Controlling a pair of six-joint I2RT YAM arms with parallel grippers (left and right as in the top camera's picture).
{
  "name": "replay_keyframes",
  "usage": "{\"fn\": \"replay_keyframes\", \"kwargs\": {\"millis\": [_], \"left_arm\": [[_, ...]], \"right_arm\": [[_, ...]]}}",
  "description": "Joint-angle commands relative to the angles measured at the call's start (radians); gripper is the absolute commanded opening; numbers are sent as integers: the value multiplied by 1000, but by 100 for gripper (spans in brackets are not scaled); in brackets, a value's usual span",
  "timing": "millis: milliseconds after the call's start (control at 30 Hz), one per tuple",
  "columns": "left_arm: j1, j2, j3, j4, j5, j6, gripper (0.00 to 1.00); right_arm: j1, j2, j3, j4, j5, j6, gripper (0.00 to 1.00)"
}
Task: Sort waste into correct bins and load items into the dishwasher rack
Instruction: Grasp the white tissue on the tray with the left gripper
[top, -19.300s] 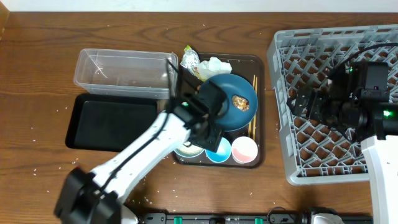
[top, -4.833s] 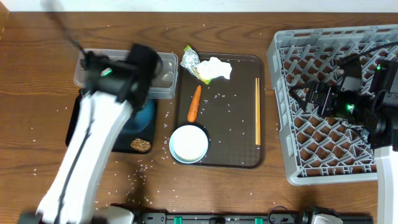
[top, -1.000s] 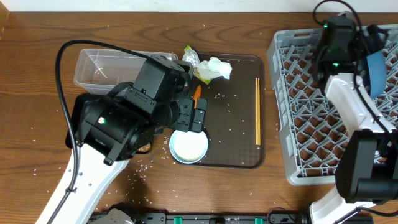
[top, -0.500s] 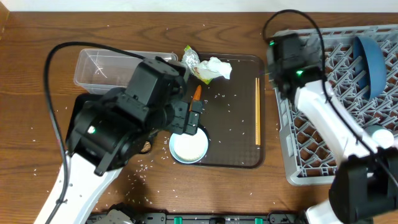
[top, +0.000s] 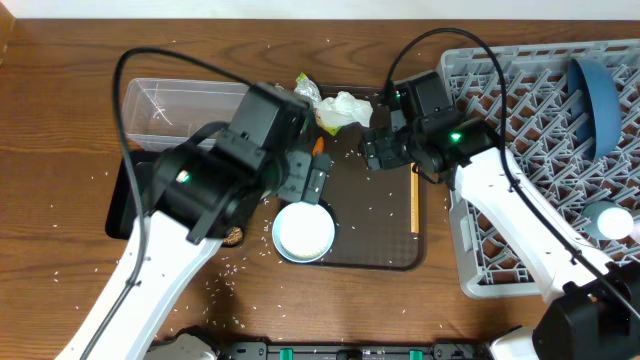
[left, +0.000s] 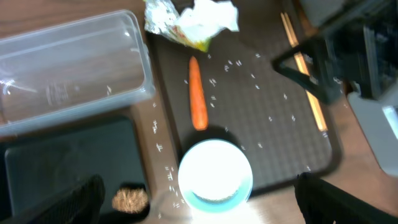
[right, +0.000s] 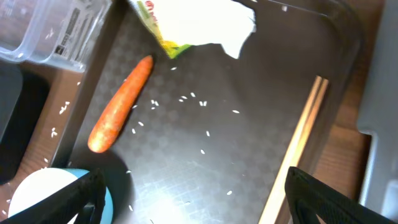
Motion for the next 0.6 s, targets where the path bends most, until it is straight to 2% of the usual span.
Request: {"fn": "replay_keyframes", "kwargs": {"millis": [0,33,233,400,567], "left_arm": [[34,58,8,55,-34,22,98],[46,84,8,96,-25,41,98],[69,270,8,285,126,165,98],[68,470,8,472,126,253,98],[72,638,8,634,121,344,99]], "right_arm": [[-59,-84,8,-30,8,56,93],[-87,-126,8,-51,12,56,99],[-247,-330,8,-164,14,89,99],[-319,-445,8,-264,15,89,99],[-331,-480,8,-329,41,89,99]]}}
